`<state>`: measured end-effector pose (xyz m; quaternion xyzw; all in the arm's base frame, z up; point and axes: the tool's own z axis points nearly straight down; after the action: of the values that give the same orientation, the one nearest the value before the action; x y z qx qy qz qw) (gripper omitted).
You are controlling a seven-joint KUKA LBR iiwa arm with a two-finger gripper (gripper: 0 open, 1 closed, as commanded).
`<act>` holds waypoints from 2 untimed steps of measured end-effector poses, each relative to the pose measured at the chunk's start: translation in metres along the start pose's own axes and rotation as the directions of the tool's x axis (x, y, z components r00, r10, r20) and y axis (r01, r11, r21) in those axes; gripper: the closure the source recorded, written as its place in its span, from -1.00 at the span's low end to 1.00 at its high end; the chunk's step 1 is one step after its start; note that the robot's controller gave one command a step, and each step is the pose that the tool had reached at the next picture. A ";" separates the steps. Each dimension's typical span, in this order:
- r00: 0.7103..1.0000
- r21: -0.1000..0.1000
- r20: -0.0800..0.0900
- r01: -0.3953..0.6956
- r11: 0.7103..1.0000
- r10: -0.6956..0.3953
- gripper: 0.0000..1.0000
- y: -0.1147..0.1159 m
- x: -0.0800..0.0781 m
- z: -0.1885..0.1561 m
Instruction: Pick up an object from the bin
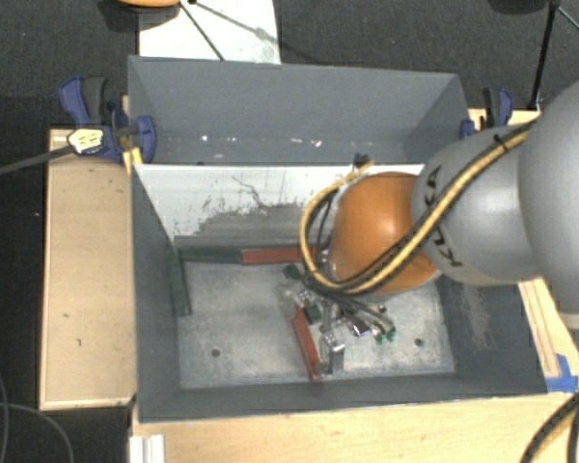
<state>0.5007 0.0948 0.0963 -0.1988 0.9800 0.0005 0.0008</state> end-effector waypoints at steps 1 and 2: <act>0.764 0.000 -0.005 0.646 0.764 -0.646 1.00 0.020 0.002 0.020; 0.764 0.000 -0.004 0.645 0.764 -0.645 1.00 0.020 0.002 0.020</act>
Offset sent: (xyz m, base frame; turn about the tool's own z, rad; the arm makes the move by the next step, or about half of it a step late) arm 0.0000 0.0000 0.0000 0.0000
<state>0.4910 0.1121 0.0767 -0.5231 0.8522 -0.0010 -0.0009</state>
